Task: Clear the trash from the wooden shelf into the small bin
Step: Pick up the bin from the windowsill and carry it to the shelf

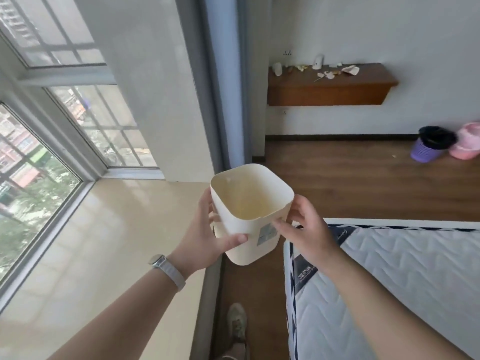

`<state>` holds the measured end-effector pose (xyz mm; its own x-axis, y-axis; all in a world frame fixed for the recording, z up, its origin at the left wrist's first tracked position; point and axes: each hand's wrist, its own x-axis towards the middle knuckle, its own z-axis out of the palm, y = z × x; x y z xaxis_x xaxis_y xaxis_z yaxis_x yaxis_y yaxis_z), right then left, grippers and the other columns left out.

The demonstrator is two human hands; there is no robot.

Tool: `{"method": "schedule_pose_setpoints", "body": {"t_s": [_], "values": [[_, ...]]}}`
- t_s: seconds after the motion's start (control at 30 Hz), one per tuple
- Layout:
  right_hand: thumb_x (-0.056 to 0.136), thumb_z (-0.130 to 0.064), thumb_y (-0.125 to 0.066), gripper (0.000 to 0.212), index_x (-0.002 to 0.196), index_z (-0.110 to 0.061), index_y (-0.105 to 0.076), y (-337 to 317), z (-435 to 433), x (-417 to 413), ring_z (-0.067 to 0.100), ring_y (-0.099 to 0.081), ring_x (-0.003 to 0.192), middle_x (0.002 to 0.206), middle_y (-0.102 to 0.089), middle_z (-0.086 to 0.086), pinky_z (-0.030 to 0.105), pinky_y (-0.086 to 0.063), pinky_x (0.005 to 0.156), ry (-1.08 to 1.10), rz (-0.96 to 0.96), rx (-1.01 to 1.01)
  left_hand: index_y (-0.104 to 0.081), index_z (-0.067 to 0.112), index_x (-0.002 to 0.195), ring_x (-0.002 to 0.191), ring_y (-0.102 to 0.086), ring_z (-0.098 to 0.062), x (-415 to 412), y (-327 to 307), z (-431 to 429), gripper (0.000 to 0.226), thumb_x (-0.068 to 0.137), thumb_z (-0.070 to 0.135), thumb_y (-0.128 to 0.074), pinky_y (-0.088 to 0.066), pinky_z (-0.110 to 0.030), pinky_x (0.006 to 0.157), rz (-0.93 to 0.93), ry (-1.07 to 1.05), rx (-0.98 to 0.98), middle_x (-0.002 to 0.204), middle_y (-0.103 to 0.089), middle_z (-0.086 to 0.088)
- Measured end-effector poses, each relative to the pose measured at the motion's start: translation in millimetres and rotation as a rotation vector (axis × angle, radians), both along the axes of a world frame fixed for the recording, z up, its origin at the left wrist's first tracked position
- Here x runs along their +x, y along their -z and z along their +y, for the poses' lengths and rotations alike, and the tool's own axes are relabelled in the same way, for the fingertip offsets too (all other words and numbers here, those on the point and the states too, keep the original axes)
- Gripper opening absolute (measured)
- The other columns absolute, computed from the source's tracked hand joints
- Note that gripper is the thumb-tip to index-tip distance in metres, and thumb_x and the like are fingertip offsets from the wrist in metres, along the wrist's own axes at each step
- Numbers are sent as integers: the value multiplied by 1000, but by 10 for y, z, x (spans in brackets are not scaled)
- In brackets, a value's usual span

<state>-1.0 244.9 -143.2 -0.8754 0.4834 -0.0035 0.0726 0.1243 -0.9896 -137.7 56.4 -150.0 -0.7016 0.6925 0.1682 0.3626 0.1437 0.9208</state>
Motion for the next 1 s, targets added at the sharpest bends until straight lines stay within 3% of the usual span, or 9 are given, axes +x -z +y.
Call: {"method": "schedule_pose_setpoints", "body": {"t_s": [0.17,0.3,0.43,0.57,0.73,1.0], "values": [[84,-15,-73,45,121,-32,-52,0,305,-393,-2,-62,105,111,-65,-26,25,-51,85,72,-20,5,-16,33,149,133,-43,-10,-537,5,398,111,63,48,-84,-41,-30,102,-8,107,-16,143,-42,20],[84,-17,-73,46,122,-30,-52,-51,550,-797,2,-61,108,116,-66,-18,39,-50,97,135,-45,19,-18,34,149,134,-42,-11,-1066,-25,710,111,62,53,-85,-40,-37,106,-9,173,-8,144,-42,18],[76,-37,-74,54,125,-34,-51,-92,741,-1199,4,-59,114,121,-63,-19,46,-47,100,168,-75,50,-21,40,145,132,-44,-10,-1560,-41,974,107,60,58,-83,-41,-33,104,-9,215,17,142,-43,21],[76,-39,-73,56,127,-36,-49,-106,890,-1533,7,-58,116,124,-62,-17,48,-47,100,194,-85,71,-21,37,146,132,-44,-9,-1939,-20,1184,106,63,53,-84,-42,-33,105,-7,251,36,141,-44,21],[77,-36,-73,55,127,-34,-50,-132,1073,-1803,9,-57,117,125,-61,-14,48,-46,101,235,-73,64,-22,39,145,131,-45,-7,-2253,-88,1425,104,62,52,-84,-41,-16,99,-19,294,63,139,-46,23],[85,-21,-72,44,123,-31,-52,-50,1487,-2152,8,-60,112,119,-64,-15,45,-49,97,248,-64,56,-20,41,143,131,-42,-2,-2638,-30,1861,103,63,54,-82,-38,-7,96,-25,320,30,139,-43,25]]}}
